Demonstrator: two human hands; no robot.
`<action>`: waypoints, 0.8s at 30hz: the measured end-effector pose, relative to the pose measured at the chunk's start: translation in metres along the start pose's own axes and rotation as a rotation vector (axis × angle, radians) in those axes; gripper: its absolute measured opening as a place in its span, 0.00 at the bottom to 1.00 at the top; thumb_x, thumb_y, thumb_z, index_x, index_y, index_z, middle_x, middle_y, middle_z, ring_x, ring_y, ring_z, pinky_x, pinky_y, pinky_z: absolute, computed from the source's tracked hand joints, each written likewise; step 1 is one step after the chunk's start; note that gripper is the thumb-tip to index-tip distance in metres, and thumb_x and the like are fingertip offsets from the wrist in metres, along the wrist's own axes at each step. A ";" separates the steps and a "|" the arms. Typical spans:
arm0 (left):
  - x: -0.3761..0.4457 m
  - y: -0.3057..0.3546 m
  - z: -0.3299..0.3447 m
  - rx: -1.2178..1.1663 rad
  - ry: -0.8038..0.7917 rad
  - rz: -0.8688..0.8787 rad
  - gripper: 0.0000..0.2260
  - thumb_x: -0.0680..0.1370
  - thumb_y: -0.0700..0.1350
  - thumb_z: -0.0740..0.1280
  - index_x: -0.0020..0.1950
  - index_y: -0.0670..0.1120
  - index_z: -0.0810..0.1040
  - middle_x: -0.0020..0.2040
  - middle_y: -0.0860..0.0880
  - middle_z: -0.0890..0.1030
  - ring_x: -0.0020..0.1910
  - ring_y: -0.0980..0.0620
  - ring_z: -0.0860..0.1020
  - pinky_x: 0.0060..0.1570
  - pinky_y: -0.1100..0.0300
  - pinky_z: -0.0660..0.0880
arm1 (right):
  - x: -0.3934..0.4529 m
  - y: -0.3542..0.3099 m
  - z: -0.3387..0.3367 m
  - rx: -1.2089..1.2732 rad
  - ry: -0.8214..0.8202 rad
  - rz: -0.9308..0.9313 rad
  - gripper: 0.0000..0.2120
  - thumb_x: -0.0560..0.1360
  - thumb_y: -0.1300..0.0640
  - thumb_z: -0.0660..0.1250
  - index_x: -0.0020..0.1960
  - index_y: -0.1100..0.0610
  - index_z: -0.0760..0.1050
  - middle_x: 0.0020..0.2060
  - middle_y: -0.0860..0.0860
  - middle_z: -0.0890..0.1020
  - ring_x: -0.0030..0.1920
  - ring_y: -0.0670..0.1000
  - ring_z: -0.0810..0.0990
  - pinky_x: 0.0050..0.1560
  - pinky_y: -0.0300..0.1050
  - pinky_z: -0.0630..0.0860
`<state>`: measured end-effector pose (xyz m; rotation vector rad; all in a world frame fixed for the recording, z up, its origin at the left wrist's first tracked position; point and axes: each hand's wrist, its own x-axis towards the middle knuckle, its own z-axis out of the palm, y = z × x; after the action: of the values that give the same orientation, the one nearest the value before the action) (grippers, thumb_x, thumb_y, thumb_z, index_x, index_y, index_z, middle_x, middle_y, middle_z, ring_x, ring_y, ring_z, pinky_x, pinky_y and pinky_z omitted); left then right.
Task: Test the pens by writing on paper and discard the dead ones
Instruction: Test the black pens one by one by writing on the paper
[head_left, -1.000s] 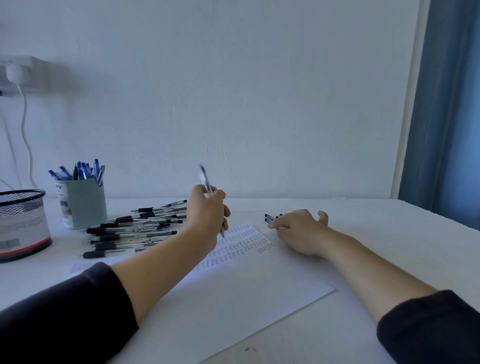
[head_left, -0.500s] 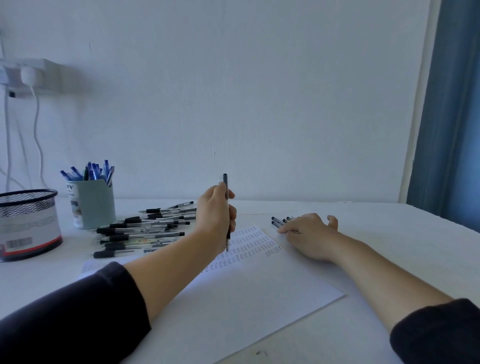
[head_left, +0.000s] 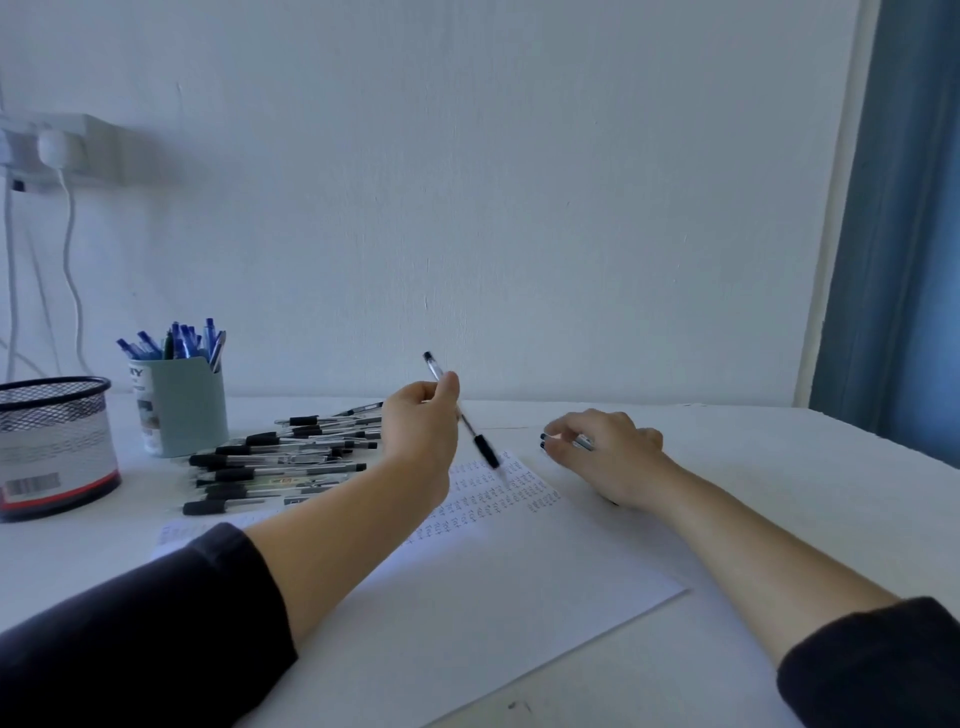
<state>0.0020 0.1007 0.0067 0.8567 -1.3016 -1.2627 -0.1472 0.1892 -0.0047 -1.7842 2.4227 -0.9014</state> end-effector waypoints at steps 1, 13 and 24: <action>0.000 -0.001 0.001 0.000 -0.015 -0.001 0.10 0.80 0.45 0.62 0.42 0.41 0.75 0.33 0.47 0.73 0.30 0.52 0.69 0.32 0.60 0.67 | -0.002 -0.003 -0.001 0.077 0.010 -0.011 0.15 0.78 0.42 0.59 0.63 0.44 0.73 0.56 0.43 0.75 0.62 0.49 0.67 0.64 0.48 0.57; -0.009 -0.003 0.004 0.036 -0.239 -0.112 0.13 0.80 0.42 0.64 0.63 0.47 0.66 0.50 0.44 0.79 0.41 0.50 0.78 0.37 0.58 0.78 | 0.005 0.012 -0.012 -0.130 0.365 0.243 0.08 0.76 0.54 0.62 0.40 0.50 0.78 0.36 0.46 0.77 0.45 0.53 0.72 0.49 0.48 0.59; -0.009 -0.002 0.002 0.126 -0.263 -0.102 0.03 0.80 0.41 0.63 0.52 0.44 0.74 0.44 0.45 0.77 0.38 0.50 0.76 0.36 0.58 0.75 | 0.003 0.036 -0.018 -0.263 0.174 0.660 0.01 0.74 0.58 0.60 0.45 0.54 0.68 0.44 0.52 0.73 0.56 0.56 0.71 0.61 0.51 0.60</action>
<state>0.0013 0.1091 0.0032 0.8752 -1.5767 -1.4211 -0.1854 0.2011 -0.0046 -0.8324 3.0441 -0.7017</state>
